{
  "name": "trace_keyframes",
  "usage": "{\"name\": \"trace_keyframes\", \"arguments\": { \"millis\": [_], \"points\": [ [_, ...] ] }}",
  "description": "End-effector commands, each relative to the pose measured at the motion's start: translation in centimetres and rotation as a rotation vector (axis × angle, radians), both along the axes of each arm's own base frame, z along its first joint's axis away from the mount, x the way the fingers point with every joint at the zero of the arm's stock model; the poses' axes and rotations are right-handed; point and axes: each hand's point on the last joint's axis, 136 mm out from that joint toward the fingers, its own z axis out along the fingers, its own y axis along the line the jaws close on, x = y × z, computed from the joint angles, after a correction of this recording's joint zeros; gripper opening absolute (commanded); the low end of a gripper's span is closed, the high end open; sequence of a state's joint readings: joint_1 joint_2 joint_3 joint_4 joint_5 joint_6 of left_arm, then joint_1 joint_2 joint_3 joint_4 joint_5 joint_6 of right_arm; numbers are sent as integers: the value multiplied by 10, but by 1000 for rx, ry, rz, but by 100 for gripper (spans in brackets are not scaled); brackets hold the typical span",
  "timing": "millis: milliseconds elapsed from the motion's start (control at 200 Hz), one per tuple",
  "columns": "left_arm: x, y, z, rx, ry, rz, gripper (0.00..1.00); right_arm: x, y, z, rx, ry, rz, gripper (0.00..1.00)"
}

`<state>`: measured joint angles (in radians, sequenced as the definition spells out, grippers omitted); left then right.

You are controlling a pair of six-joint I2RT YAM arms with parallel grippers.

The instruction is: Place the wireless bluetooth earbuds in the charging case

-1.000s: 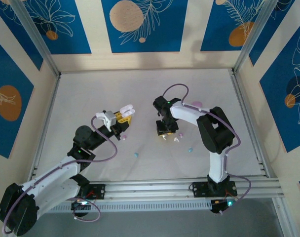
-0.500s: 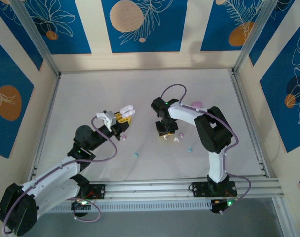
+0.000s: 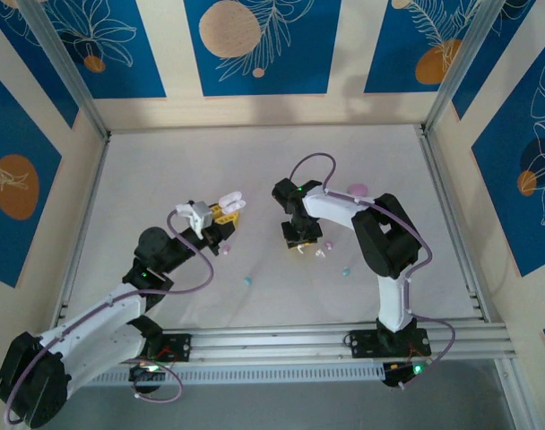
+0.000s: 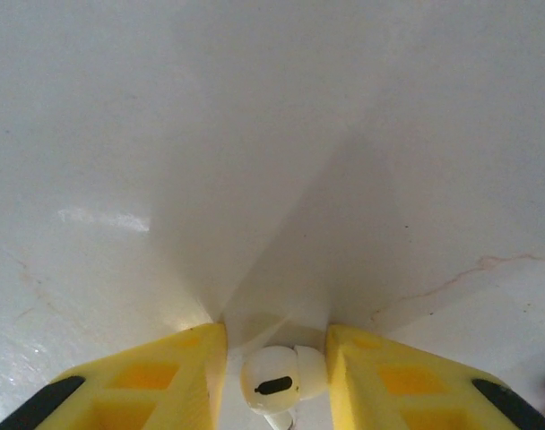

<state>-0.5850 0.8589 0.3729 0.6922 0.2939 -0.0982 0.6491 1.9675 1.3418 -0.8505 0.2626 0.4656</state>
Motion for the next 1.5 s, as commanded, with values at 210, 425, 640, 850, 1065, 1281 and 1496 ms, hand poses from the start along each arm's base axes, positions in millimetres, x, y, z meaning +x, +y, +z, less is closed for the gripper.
{"name": "trace_keyframes", "arguments": {
  "millis": [210,425,640,850,1065,1281,1496],
  "points": [
    [-2,-2,15,-24,-22,-8,0,-13,0,3,-5,30,-22,32],
    [-1,-2,11,-18,-9,-1,0,-2,5,24,51,-59,-21,29],
    [3,-6,10,-9,-9,-13,0,11,7,62,143,-187,-39,28],
    [9,-18,13,-23,8,-54,0,23,8,128,345,-344,-72,28],
    [14,-34,11,-53,15,-79,0,26,6,217,621,-516,-92,28],
    [22,-51,13,-57,-1,-82,0,15,20,284,870,-573,-78,28],
    [29,-70,13,-74,-38,-94,0,5,42,317,1042,-561,-47,29]
  ]
}}
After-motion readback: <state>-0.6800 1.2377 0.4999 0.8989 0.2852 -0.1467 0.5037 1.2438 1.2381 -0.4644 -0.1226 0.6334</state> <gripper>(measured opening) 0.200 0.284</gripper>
